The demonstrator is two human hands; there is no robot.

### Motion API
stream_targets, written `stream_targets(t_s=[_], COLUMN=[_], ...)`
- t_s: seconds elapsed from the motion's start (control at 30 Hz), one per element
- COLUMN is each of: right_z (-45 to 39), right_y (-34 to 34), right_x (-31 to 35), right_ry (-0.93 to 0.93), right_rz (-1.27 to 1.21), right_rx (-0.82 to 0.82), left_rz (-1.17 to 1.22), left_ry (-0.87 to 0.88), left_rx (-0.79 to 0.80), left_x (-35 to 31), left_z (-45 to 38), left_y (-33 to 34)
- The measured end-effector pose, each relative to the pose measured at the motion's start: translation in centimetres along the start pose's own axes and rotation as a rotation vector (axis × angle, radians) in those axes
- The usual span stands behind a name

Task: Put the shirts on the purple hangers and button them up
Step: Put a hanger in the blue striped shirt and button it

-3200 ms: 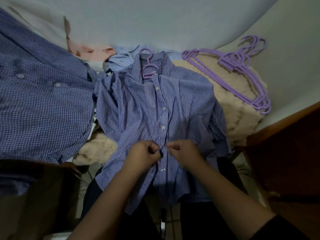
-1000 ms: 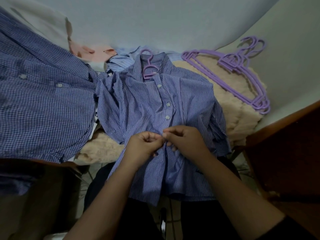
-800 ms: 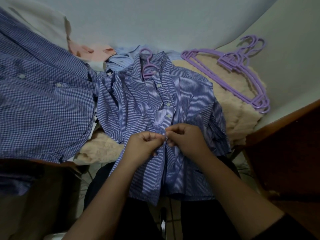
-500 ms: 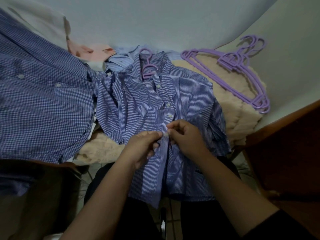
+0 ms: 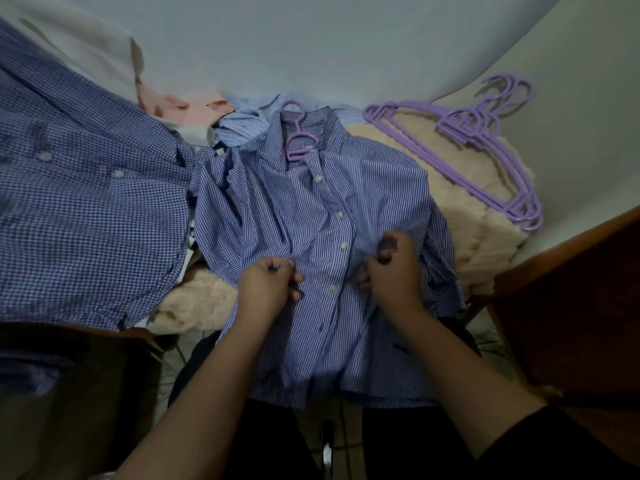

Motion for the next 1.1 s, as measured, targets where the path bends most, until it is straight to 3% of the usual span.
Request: stream_targets(t_s=[0.17, 0.27, 0.37, 0.5, 0.57, 0.77, 0.97, 1.1], right_z=[-2.7, -5.0, -6.9, -7.5, -6.6, -2.9, -1.4, -1.9], right_y=[-2.5, -3.2, -2.8, -1.2, -0.7, -1.0, 3.6, 3.9], right_x=[3.9, 5.3, 5.9, 4.4, 3.6, 3.9, 2.8, 1.0], right_ry=[-0.069, -0.136, -0.19, -0.157, -0.201, -0.274, -0.115, 0.006], right_rz=[-0.232, -0.193, -0.011, 0.27, 0.308, 0.214, 0.174, 0.164], right_rx=[-0.085, -0.144, -0.174, 0.005, 0.054, -0.158, 0.198, 0.189], left_rz=[0.244, 0.274, 0.206, -0.079, -0.084, -0.21, -0.331, -0.301], left_ry=[0.056, 0.059, 0.091, 0.098, 0.141, 0.474, 0.332, 0.298], left_rx=[-0.024, 0.014, 0.056, 0.171, 0.187, -0.014, 0.147, 0.097], left_x=[-3.8, -5.9, -6.6, -5.6, -5.3, -5.9, -3.9, -3.4], left_z=[-1.1, -2.6, -4.2, -4.6, -3.6, -0.8, -1.0, -1.8], left_y=[-1.0, -0.3, 1.4, 2.7, 3.1, 3.5, 5.3, 5.0])
Point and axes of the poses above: each hand's wrist, its own z-axis away from the middle knuckle, its own y-axis out of the palm, x = y × z, the point moved 7 cm from there along -z, towards the middle knuckle, and after that the axes turned 2 degrees about -x, right-handed, at the moved point
